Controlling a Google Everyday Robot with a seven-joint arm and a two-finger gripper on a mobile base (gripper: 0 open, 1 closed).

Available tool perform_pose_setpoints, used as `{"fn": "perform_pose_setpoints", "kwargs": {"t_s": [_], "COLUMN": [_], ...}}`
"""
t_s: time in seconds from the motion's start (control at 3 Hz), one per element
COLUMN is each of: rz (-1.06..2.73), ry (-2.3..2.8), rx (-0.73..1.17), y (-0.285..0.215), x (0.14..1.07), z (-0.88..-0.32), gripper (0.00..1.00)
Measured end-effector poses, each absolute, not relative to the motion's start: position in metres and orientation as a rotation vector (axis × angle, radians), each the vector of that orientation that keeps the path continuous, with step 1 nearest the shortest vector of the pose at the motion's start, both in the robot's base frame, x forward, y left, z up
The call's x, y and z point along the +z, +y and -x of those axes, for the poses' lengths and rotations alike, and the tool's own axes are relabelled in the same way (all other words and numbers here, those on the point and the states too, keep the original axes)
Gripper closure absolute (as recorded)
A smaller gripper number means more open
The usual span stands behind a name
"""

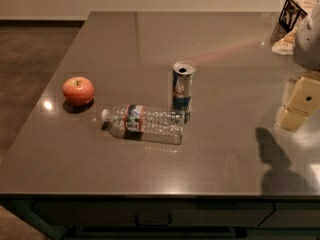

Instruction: Pick redbull can

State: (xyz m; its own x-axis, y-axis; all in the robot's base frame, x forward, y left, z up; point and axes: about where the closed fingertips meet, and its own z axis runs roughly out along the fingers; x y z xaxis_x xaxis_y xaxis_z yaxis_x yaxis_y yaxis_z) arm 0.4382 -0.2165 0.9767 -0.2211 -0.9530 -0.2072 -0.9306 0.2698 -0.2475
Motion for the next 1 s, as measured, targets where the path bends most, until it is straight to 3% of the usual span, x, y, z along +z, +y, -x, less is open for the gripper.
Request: {"fn": "perform_pose_setpoints", "kwargs": {"t_s": [0.33, 1.0], "rz": [1.724, 1.684], "ry": [2.23, 2.192], "rx": [-0.1, -0.009], "y": [-0.217, -0.171], "x": [0.977, 0.959], "z": [-0.438, -0.481], "gripper": [0.0, 0.0]}}
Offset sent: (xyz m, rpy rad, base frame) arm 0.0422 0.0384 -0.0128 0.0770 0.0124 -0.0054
